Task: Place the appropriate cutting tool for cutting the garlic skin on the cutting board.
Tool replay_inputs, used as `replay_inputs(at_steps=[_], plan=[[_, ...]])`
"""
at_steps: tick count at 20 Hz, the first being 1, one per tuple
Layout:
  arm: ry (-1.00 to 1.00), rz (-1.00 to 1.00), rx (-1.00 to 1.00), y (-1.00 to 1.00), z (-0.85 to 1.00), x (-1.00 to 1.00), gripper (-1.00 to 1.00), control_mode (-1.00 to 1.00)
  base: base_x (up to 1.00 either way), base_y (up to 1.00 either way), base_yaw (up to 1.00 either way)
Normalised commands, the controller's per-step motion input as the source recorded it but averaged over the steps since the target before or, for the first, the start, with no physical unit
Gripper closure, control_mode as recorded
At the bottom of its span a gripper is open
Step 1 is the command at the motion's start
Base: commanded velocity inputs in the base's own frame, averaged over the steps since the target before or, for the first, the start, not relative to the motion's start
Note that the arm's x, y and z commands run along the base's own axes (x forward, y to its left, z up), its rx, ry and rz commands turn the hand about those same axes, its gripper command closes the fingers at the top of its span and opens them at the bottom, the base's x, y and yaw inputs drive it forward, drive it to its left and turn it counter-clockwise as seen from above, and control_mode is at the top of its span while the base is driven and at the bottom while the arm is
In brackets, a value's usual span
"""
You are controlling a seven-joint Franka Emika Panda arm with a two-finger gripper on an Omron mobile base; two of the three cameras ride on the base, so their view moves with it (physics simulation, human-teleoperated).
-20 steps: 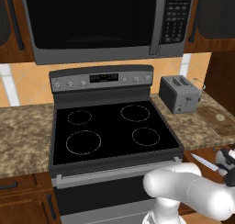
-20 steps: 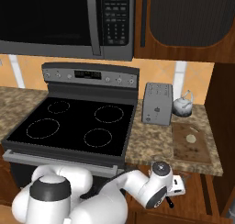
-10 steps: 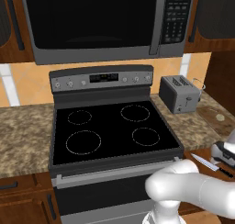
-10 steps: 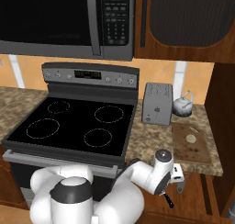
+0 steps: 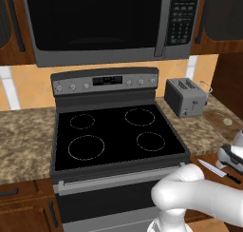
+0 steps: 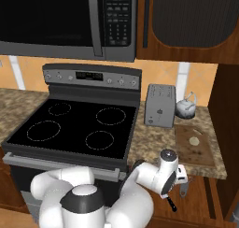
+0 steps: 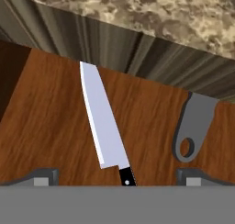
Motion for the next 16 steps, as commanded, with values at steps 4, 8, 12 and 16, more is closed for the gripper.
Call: replay_inputs(at_steps=[4,8,12,16], plan=[[0.0,0.0,0.0,-0.2,-0.33,0.0,-1.0,-1.0,0.0,0.0,0.0],[0.0,0.03,0.0,-0.1,-0.09,0.0,-1.0,-1.0,0.0,0.0,0.0],[0.0,0.03,0.0,-0.16,-0.24,0.0,-1.0,-1.0,0.0,0.0,0.0],[0.0,0.05,0.0,-0.09,-0.19,0.0,-1.0,-1.0,0.0,0.0,0.0]])
